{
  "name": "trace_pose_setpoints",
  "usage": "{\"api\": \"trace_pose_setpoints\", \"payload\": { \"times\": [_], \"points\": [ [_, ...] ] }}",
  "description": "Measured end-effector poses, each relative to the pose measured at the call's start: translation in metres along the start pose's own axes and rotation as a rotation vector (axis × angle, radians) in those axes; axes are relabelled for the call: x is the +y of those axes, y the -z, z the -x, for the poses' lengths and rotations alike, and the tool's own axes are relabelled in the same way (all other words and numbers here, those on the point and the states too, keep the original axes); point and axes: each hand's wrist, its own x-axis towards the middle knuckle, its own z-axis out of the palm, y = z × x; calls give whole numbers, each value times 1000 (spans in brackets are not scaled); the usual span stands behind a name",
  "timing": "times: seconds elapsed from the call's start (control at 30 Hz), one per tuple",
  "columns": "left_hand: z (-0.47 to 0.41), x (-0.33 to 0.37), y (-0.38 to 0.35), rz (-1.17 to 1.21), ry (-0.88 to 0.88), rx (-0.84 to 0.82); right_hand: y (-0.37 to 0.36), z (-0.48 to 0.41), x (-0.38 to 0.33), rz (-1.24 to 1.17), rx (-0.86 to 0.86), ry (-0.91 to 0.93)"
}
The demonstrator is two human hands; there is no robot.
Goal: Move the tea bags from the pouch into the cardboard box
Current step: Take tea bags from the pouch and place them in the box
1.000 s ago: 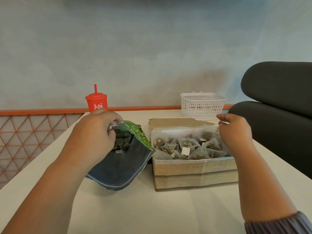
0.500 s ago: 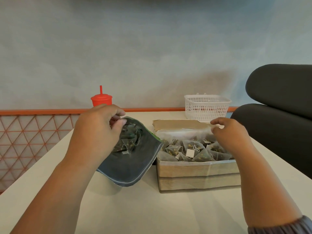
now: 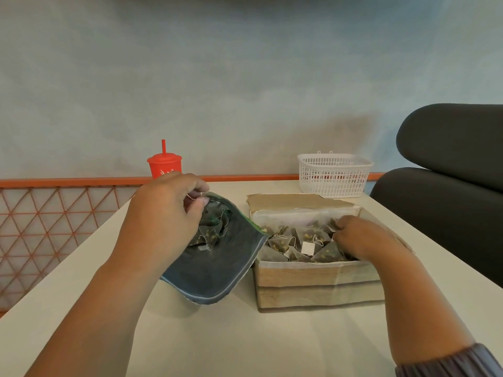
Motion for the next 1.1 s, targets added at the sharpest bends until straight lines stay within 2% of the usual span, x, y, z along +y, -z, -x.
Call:
{"api": "trace_pose_setpoints", "payload": {
  "times": [0.07, 0.13, 0.3, 0.43, 0.57, 0.63, 0.7, 0.77, 0.83, 0.97, 1.1],
  "points": [
    [0, 0, 0, 2, -5, -6, 6, 4, -3, -69, 15, 66],
    [0, 1, 1, 2, -4, -8, 11, 6, -6, -29, 17, 145],
    [1, 4, 3, 1, 11, -6, 7, 7, -5, -65, -46, 107],
    [2, 6, 5, 31, 32, 0, 19, 9, -9, -285, 145, 142],
    [2, 7, 5, 40, 28, 25, 34, 31, -30, -485, 231, 312],
    [1, 8, 5, 49, 24, 50, 40, 51, -51, -594, 206, 411],
    [1, 9, 6, 44, 13, 75, 41, 70, -74, -670, 106, 547],
    [2, 10, 7, 37, 1, 98, 36, 84, -93, -625, -25, 685],
    [2, 9, 8, 29, -25, 120, 26, 90, -106, -506, -65, 763],
    [2, 7, 8, -4, -70, 152, 13, 88, -116, -297, 13, 786],
    [3, 16, 12, -103, -102, 174, 6, 83, -117, -291, 110, 780]
  ]
}}
